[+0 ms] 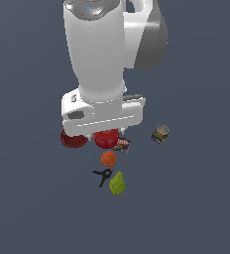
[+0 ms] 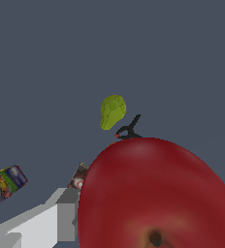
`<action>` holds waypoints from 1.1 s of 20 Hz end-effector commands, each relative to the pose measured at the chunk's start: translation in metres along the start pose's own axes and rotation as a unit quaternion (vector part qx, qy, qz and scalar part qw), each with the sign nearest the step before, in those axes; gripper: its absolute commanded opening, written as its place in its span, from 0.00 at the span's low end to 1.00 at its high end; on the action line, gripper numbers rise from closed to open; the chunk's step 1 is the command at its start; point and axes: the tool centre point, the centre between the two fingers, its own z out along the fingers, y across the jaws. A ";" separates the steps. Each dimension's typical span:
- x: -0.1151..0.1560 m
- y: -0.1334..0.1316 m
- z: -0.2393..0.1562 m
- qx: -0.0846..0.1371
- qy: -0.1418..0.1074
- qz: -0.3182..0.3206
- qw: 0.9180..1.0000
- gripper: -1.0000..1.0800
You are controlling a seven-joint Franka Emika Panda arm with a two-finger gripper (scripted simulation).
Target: Pick up a designated object from a clutter of objects.
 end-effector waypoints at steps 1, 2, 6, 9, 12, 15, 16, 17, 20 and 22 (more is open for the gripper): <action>-0.002 0.023 -0.023 0.000 0.001 0.000 1.000 0.00; -0.003 0.032 -0.032 0.000 0.001 0.000 1.000 0.00; -0.005 0.066 -0.064 -0.001 0.001 0.000 1.000 0.00; -0.007 0.088 -0.085 -0.001 0.001 0.000 1.000 0.00; -0.007 0.106 -0.102 -0.001 0.001 0.000 1.000 0.00; -0.008 0.120 -0.115 -0.001 0.001 0.000 1.000 0.00; -0.008 0.124 -0.119 -0.001 0.001 0.000 1.000 0.00; -0.008 0.128 -0.122 -0.001 0.001 0.000 1.000 0.00; -0.007 0.136 -0.130 -0.001 0.001 0.000 1.000 0.00; -0.007 0.140 -0.133 -0.001 0.001 0.000 1.000 0.00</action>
